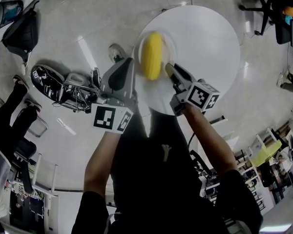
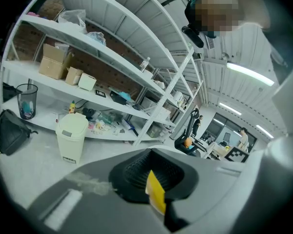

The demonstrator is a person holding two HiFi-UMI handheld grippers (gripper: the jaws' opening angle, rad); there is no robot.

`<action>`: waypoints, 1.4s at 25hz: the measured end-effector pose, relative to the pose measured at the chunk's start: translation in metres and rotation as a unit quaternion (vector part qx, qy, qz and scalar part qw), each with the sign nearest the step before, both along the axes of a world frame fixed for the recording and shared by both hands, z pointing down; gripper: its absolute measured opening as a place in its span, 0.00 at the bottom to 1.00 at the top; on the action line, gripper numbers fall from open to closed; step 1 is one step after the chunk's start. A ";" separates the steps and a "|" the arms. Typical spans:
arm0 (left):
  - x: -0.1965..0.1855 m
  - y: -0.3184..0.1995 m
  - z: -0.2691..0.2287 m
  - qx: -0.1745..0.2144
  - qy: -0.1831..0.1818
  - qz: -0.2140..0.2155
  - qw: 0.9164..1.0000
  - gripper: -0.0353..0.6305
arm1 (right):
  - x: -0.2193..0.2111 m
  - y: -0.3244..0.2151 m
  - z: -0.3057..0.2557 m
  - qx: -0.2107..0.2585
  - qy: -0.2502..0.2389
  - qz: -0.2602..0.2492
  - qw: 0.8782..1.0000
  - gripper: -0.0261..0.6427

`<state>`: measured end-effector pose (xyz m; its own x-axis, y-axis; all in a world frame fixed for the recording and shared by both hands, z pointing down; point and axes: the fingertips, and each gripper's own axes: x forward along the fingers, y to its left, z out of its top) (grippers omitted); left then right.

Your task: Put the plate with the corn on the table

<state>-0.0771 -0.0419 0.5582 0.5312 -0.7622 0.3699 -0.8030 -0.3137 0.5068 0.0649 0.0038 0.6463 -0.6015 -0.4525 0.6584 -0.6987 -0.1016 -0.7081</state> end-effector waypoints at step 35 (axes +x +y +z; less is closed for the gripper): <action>-0.006 0.005 0.009 -0.007 0.007 -0.005 1.000 0.06 | 0.013 -0.003 0.002 0.011 0.046 -0.015 0.999 0.20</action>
<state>-0.0828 -0.0371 0.5676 0.5290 -0.7622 0.3732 -0.7991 -0.2993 0.5214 0.0784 0.0008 0.6479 -0.5522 -0.4505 0.7016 -0.7636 -0.0647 -0.6425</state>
